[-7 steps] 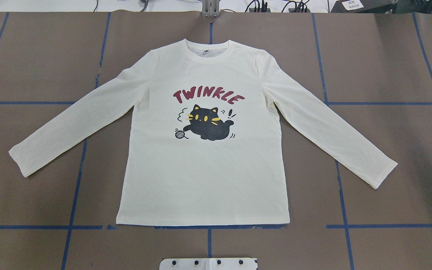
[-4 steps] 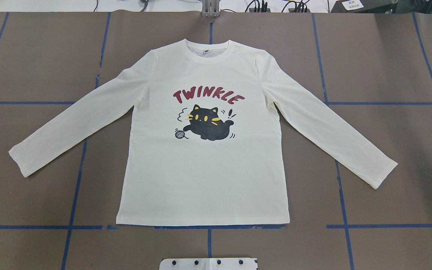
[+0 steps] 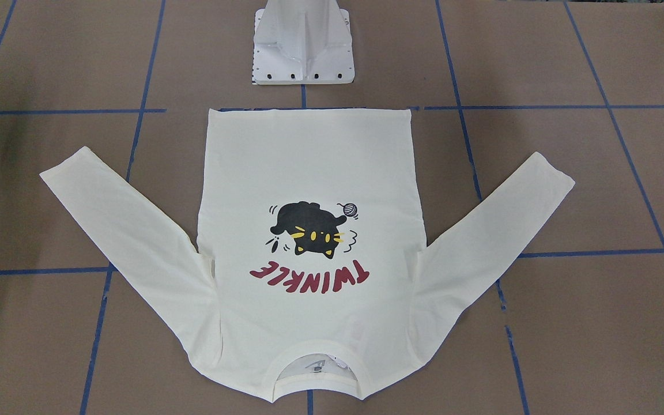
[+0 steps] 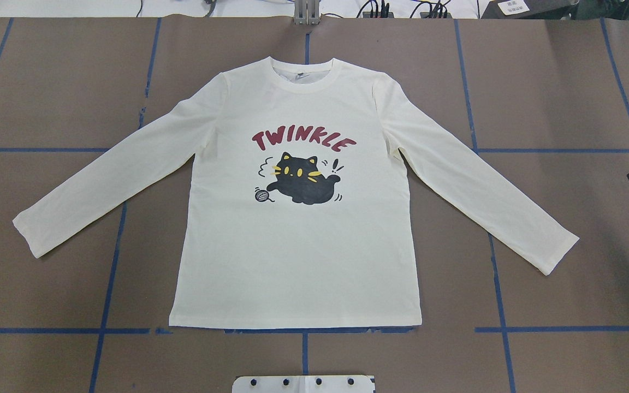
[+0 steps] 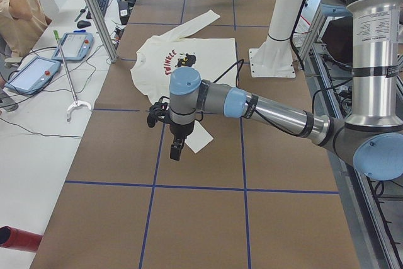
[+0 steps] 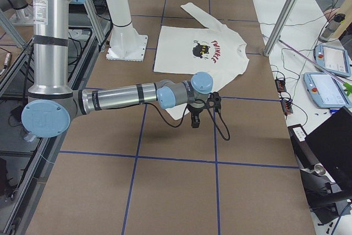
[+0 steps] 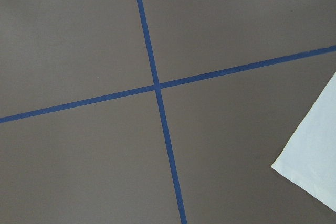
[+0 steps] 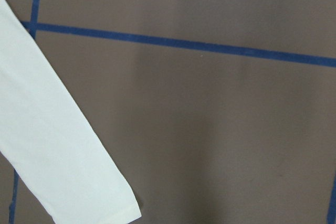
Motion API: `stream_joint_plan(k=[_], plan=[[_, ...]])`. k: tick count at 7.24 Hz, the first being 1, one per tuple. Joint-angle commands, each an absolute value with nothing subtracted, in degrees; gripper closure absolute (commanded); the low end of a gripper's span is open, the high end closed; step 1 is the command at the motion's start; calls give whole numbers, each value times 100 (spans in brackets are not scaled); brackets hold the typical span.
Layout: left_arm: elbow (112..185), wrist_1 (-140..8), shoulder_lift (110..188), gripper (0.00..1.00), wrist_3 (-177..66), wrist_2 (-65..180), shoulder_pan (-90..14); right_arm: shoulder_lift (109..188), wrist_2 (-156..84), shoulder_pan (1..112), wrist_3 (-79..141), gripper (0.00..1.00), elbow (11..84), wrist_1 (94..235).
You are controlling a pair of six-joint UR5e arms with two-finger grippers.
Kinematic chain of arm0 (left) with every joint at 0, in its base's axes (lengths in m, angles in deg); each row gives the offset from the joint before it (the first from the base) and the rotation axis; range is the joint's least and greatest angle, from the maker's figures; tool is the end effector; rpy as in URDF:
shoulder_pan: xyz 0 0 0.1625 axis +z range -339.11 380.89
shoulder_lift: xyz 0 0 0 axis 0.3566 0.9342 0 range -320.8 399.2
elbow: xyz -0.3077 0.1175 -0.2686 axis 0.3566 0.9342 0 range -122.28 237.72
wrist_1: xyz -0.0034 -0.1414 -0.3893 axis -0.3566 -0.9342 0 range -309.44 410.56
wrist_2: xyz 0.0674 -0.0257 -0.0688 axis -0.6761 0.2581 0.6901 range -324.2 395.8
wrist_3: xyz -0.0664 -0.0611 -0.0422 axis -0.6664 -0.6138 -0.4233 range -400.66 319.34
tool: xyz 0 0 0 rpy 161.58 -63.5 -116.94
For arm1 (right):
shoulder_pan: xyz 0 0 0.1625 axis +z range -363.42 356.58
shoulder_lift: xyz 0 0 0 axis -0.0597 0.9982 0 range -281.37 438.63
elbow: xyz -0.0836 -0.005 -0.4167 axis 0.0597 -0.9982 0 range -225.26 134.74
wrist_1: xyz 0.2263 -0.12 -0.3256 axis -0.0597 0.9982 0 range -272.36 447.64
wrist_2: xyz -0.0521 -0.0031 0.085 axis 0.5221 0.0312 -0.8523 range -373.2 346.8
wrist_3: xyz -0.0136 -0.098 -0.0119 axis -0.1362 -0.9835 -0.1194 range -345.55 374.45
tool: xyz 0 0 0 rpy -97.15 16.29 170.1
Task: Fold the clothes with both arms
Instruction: 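Move the right gripper to the sleeve cuff nearest it and grasp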
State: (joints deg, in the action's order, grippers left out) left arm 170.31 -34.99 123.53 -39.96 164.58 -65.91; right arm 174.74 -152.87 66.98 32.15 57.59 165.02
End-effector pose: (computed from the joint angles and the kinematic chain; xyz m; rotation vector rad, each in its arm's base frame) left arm -0.0458 -0.4506 0.5256 0.1946 0.6789 0.1389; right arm -0.1002 -0.4524 0.5668 0.0253 -0.9149 -0.1772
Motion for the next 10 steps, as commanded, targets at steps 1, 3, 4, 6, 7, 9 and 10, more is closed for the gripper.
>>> stream_joint_plan(k=[1, 3, 4, 6, 7, 9, 10], plan=[[17005, -3898, 12331, 0, -4058, 16491, -6340, 17855, -14684, 5404, 5073, 0, 5792, 14967], [16865, -3917, 12384, 0, -4058, 16474, -6304, 17997, -14188, 4670, 6596, 2, 5329, 13710], [16873, -3926, 12384, 0, -4075, 16482, -6296, 17971, -14091, 4537, 7344, 12, 5091, 13112], [16864, -3926, 12384, 0, -4128, 16483, -6287, 18041, -14055, 4536, 7474, 36, 4976, 12895], [16864, -3926, 12384, 0, -4137, 16482, -6287, 18041, -14047, 4536, 7474, 56, 4905, 12895], [16864, -3917, 12384, 0, -4137, 16482, -6287, 18050, -14055, 4562, 7465, 100, 4896, 12895], [16864, -3926, 12384, 0, -4137, 16482, -6278, 18006, -14177, 4684, 7457, 100, 4965, 12921]])
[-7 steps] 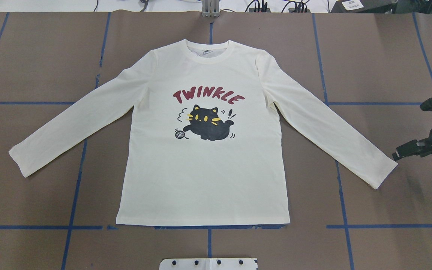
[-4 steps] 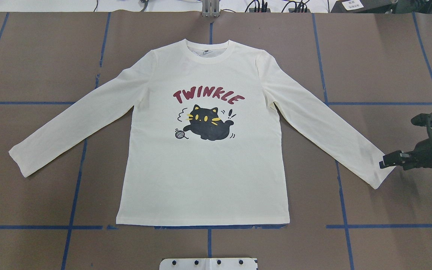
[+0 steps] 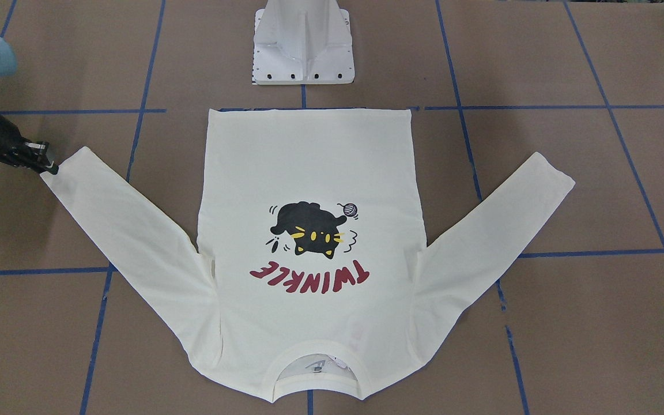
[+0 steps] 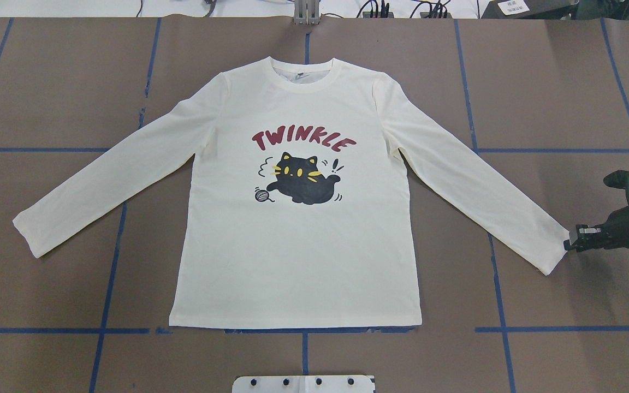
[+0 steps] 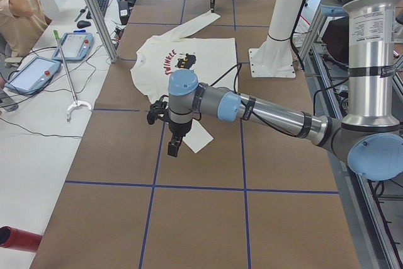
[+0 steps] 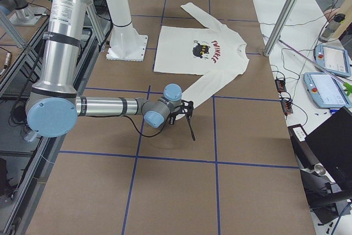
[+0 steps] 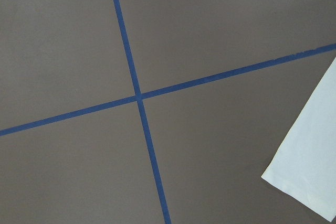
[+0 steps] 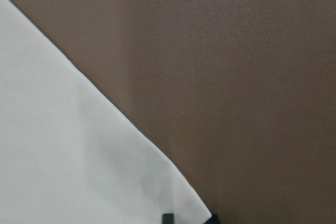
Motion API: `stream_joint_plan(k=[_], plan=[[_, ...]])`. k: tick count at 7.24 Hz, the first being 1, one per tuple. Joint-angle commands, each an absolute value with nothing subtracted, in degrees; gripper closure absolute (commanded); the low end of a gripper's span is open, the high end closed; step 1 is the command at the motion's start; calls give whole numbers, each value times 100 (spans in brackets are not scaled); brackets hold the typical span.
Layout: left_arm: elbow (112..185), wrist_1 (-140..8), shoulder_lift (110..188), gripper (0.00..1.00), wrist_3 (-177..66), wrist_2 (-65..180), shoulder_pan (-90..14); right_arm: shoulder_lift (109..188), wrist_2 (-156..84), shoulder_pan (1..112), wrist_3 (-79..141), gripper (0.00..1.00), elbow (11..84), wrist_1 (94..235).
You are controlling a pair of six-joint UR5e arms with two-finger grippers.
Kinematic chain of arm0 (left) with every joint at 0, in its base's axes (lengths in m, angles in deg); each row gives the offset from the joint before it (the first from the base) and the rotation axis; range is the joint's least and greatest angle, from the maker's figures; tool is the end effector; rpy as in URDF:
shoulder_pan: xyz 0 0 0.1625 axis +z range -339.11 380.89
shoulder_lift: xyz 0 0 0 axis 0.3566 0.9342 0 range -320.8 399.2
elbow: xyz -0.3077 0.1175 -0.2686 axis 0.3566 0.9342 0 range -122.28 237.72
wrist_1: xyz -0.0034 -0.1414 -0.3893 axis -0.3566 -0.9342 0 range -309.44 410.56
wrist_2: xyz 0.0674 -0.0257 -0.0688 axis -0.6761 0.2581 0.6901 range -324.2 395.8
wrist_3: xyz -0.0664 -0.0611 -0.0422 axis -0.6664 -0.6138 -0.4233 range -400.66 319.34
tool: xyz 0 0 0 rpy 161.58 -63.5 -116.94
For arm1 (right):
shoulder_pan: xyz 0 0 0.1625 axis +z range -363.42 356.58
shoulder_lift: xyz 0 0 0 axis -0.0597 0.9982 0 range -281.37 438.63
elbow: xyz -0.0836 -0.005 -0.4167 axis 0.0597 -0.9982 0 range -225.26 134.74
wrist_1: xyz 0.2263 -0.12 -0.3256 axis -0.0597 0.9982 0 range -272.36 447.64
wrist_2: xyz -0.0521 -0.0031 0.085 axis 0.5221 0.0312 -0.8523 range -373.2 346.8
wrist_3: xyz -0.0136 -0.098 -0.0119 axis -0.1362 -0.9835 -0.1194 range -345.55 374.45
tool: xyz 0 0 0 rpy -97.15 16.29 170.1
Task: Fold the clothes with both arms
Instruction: 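Lift the cuff with the right gripper and carry it across the chest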
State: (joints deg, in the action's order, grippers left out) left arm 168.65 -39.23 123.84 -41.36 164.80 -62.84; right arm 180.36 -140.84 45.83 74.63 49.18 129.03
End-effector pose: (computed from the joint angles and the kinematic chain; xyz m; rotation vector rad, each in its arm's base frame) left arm -0.0205 -0.4597 0.5287 0.2163 0.6917 0.1841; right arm -0.2256 -0.3728 0.6218 -0.0419 -0.9333 0.0774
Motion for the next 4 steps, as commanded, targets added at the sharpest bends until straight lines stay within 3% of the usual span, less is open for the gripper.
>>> stream_joint_plan(k=[1, 3, 4], plan=[[16864, -3926, 12375, 0, -4137, 16482, -6278, 17962, -14405, 4911, 7457, 100, 5062, 12948], [16838, -3926, 12375, 0, -4137, 16482, -6269, 17822, -14529, 5002, 7500, 100, 5385, 12983], [16838, -3943, 12375, 0, -4137, 16482, -6260, 17221, -14556, 5002, 8144, 100, 5727, 13357]])
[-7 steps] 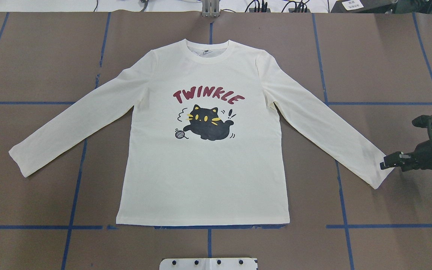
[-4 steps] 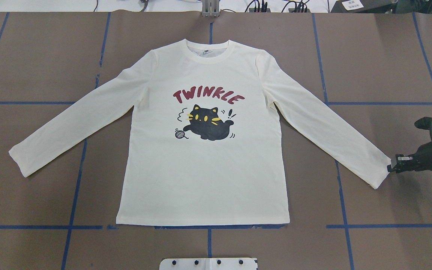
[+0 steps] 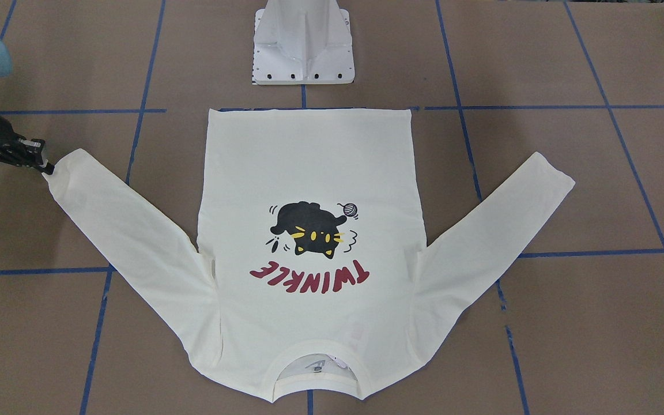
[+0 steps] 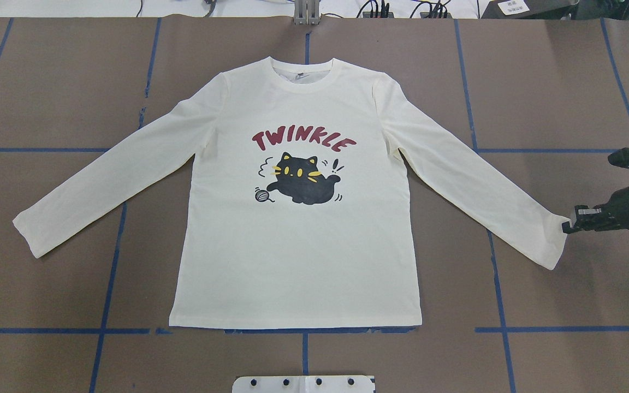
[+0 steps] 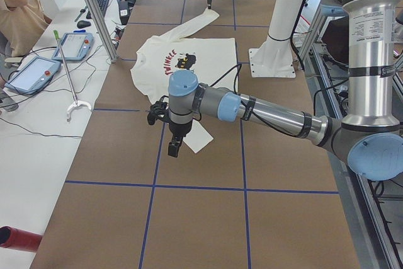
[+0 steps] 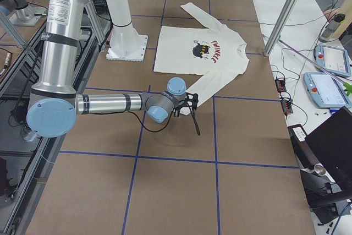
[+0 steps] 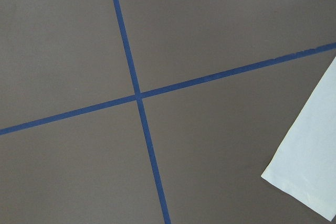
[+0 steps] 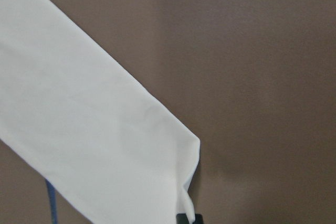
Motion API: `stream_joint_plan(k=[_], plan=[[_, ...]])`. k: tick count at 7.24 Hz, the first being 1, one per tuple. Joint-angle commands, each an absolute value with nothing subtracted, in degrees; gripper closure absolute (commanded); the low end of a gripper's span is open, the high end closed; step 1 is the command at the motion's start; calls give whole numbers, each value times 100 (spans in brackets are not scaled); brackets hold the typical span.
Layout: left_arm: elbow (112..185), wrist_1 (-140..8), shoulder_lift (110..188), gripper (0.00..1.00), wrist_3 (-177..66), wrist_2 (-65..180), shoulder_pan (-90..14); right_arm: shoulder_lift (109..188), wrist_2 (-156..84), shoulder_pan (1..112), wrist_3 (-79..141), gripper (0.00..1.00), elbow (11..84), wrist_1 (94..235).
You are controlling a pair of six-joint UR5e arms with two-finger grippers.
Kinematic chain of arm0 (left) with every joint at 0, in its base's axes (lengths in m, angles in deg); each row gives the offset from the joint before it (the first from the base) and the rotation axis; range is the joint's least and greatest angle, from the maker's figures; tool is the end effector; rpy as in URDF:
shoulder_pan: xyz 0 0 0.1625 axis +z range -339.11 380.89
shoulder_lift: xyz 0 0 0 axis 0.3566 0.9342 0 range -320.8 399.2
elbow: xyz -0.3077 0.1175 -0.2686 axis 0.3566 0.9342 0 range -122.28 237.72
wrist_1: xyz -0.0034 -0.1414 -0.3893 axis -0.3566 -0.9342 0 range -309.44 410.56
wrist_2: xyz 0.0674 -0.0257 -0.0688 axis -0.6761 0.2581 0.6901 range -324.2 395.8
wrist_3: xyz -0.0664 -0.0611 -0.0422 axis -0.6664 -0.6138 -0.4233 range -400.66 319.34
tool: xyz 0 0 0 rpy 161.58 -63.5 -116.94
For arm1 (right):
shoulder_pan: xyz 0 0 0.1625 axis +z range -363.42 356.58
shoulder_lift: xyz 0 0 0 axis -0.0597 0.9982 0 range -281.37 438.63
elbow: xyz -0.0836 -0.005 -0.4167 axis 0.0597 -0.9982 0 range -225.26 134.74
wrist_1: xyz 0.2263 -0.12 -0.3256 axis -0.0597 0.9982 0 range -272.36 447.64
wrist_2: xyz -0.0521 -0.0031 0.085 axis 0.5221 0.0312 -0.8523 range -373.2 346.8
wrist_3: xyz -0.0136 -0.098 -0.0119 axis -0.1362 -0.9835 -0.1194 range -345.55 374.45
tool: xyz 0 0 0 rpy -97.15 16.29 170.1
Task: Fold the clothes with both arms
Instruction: 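Lift the cuff with the right gripper and carry it across the chest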
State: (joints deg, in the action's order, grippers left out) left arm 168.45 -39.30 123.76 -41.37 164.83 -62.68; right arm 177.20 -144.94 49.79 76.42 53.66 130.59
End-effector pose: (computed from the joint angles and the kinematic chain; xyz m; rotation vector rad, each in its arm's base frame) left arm -0.0192 -0.4595 0.5308 0.2117 0.6925 0.1855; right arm -0.2166 -0.4014 0.5573 -0.0064 -1.0418 0.0979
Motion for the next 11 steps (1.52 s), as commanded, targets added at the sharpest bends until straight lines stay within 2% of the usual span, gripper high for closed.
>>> stream_joint_plan(k=[1, 3, 4, 5, 6, 8, 9, 10, 11], plan=[[16786, -4074, 12375, 0, -4137, 16491, -6260, 16284, -14591, 4897, 9047, 100, 5844, 13848], [16540, -4416, 12375, 0, -4137, 16491, -6252, 14185, -14130, 4180, 10203, 100, 5731, 15390], [16487, -4575, 12375, 0, -4137, 16491, -6243, 13069, -13264, 3697, 10408, 100, 5322, 15983], [16478, -4637, 12393, 0, -4163, 16491, -6243, 11987, -12394, 3048, 10653, 100, 4447, 15971], [16460, -4716, 12393, 0, -4154, 16474, -6225, 10993, -11472, 2441, 10691, 100, 3273, 15797], [16399, -4813, 12384, 0, -4163, 16491, -6216, 10082, -10981, 2120, 10691, 100, 1362, 14606], [16398, -4814, 12384, 0, -4163, 16491, -6208, 9852, -10875, 2110, 10691, 100, 823, 14435], [16407, -4814, 12393, 0, -4163, 16526, -6181, 9771, -10734, 2110, 10691, 50, 600, 14398], [16390, -4822, 12384, 0, -4207, 16779, -5685, 9579, -10585, 2110, 10708, 1, 406, 14398]])
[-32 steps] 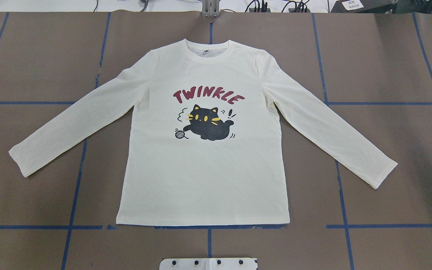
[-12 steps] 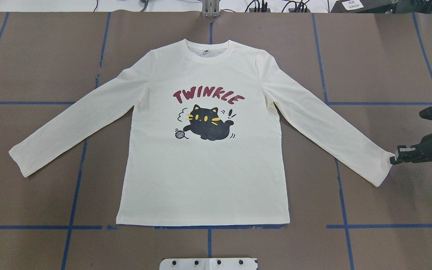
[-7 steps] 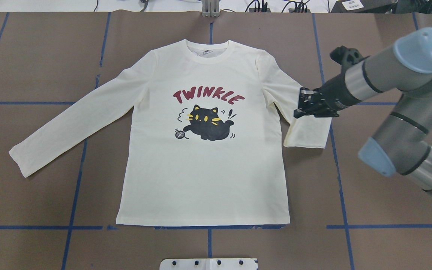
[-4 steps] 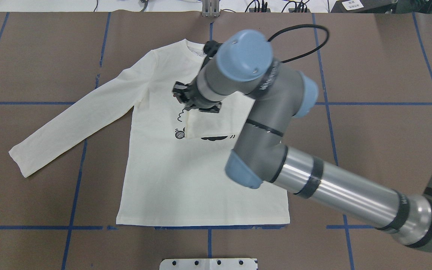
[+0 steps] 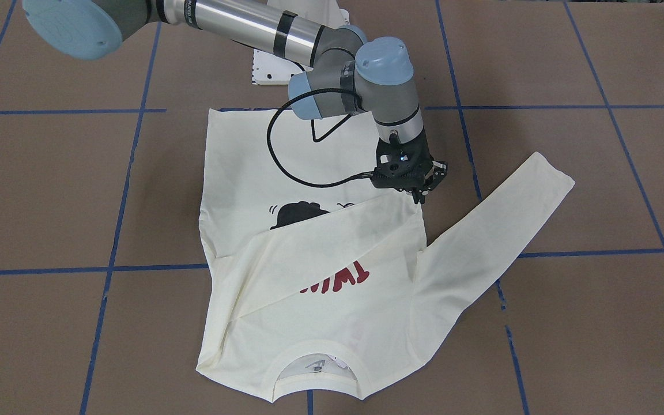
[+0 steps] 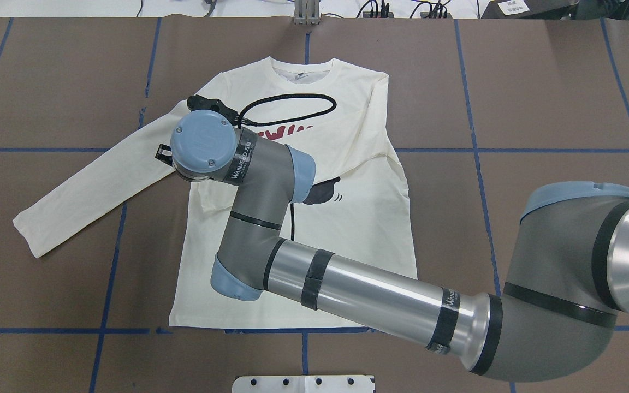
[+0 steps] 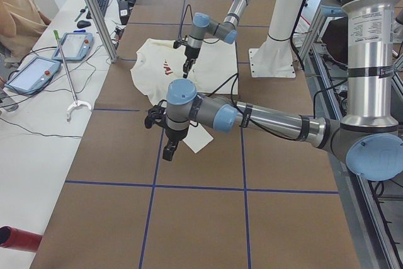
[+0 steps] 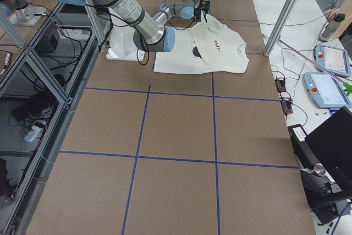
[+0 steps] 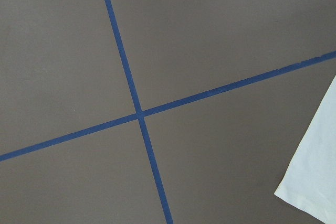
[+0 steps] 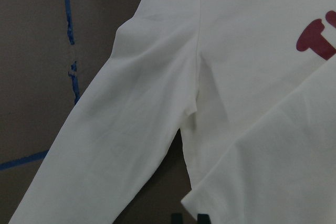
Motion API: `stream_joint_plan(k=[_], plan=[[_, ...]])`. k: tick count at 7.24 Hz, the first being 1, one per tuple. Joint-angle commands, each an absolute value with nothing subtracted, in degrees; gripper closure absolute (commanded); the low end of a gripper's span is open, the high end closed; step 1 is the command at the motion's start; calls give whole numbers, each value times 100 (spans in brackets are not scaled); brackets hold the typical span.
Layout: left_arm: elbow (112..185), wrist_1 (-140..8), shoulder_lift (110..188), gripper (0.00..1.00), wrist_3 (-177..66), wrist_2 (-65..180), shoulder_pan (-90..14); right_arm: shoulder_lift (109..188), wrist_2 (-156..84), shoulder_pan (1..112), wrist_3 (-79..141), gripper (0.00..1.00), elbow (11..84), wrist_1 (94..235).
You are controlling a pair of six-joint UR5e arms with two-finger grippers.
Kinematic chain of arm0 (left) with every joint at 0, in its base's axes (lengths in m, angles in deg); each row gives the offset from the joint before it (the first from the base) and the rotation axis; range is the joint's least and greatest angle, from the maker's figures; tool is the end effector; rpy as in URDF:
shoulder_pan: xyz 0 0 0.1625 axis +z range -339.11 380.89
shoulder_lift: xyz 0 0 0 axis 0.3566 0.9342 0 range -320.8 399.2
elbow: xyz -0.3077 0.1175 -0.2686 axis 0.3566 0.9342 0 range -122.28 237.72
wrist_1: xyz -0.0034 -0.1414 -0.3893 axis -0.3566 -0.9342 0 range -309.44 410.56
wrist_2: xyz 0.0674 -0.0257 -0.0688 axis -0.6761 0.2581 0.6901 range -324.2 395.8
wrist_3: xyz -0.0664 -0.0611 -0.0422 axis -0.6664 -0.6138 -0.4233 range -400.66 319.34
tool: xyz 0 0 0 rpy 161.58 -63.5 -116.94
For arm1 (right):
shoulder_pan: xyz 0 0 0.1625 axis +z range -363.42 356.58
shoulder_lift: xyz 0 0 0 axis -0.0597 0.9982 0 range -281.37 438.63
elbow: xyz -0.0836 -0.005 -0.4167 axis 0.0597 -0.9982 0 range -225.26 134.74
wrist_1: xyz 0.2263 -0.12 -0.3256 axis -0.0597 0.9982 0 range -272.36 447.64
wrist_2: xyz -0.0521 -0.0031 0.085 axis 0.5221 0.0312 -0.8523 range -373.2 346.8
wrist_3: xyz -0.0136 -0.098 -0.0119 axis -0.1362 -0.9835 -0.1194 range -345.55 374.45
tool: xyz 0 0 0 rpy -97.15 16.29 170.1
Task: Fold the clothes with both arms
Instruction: 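Lay the sleeve down with the right gripper while the left gripper approaches the other cuff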
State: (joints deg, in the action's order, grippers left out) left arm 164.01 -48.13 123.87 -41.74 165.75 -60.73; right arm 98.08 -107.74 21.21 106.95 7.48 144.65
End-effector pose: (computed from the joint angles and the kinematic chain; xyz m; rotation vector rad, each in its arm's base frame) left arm -0.0008 -0.4702 0.5495 0.2714 0.7164 0.2407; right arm -0.7292 -0.4723 0.0373 0.1540 -1.1559 0.3733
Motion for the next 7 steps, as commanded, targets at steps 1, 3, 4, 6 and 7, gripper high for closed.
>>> stream_joint_plan(k=[1, 3, 4, 6, 7], plan=[[16364, -5144, 12384, 0, -5086, 16790, -5158, 9499, -10592, 2119, 10787, 0, 439, 14407], [15281, -6897, 12174, 0, -6305, 16807, -4749, 10256, -11543, 2599, 11148, 1, 1985, 15235], [14786, -7584, 12190, 0, -6708, 16834, -4496, 11045, -11907, 2846, 11122, 1, 2978, 15659], [14720, -7800, 12243, 0, -7834, 16913, -3749, 12610, -12583, 3460, 10956, 2, 4616, 15725], [14720, -7828, 12252, 1, -8011, 16913, -3590, 13218, -12979, 3794, 10728, 2, 5076, 15716]])
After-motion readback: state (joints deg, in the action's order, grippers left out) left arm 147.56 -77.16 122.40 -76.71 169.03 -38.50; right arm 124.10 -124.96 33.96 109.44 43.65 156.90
